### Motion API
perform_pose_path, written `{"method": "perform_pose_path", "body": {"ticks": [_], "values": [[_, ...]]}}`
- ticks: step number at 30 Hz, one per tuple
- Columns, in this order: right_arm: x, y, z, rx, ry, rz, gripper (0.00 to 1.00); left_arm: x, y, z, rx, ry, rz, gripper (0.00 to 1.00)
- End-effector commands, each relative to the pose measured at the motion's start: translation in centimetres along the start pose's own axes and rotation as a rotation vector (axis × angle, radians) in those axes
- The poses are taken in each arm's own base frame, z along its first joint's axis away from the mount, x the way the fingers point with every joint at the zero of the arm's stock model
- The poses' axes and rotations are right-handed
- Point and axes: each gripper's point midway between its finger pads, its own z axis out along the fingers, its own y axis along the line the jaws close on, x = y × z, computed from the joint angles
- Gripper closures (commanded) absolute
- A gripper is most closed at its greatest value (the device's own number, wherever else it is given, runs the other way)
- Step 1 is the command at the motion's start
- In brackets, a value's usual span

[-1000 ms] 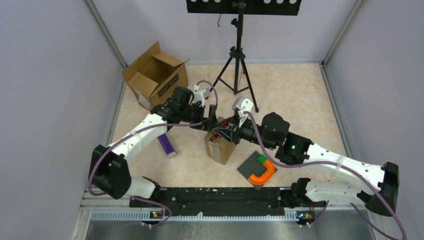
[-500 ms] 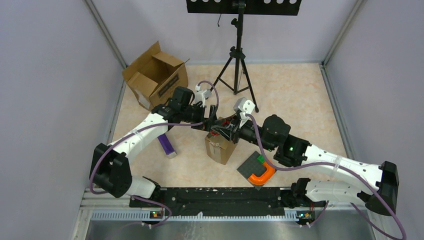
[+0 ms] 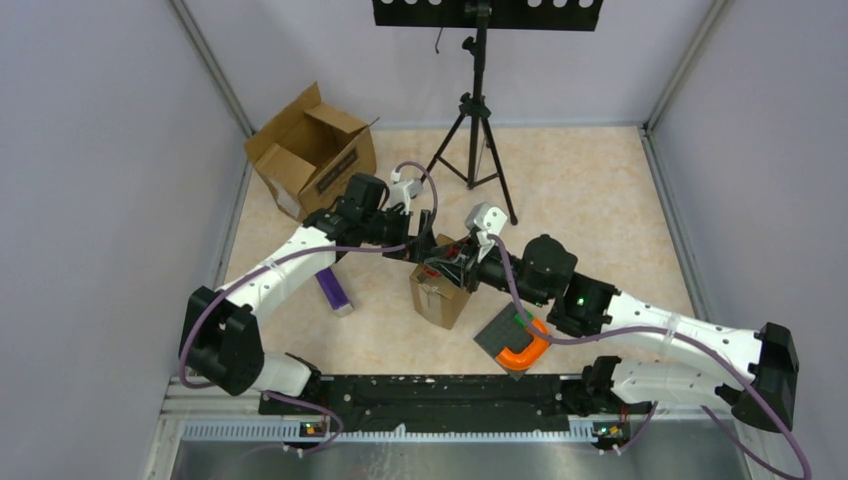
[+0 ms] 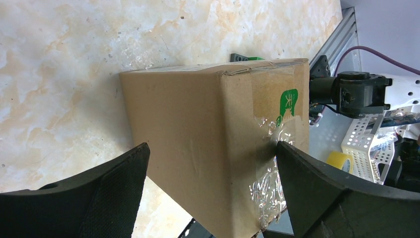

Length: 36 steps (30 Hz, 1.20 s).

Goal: Unpack the express box
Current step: Cut the express box at the center of the board.

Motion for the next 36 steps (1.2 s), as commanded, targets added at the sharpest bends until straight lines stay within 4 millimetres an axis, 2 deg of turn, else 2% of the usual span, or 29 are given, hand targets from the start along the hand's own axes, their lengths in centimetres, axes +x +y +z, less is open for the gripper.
{"method": "perform_pose_path", "body": {"ticks": [1,5,11,21,26,33,36], "values": [[-1.2,0.4,-0.5,-0.011,-0.050,-0.015,1.00,1.1,1.6,0.6,-0.046,0.029,-0.001,0.02],[-0.9,0.4,-0.5,-0.012,-0.039,-0.019,1.00,1.2,1.6,0.7,-0.048,0.033,-0.007,0.02],[1.0,1.1,-0.3,-0.049,0.033,-0.013,1.00,1.1,1.5,0.9,-0.040,0.034,-0.012,0.02],[3.1,0.8,-1.0,-0.033,0.084,-0.001,1.00,1.3,1.9,1.3,-0.040,0.051,-0.026,0.02],[2.4,0.8,-1.0,-0.039,0.087,-0.025,1.00,1.5,2.4,1.5,-0.049,0.066,-0.007,0.02],[-1.3,0.9,-1.6,-0.050,0.040,-0.075,1.00,1.7,2.5,1.6,-0.037,0.115,0.052,0.03],[-2.0,0.8,-2.0,-0.048,0.049,-0.095,1.00,2.0,2.8,1.8,-0.038,0.143,0.067,0.03]]}}
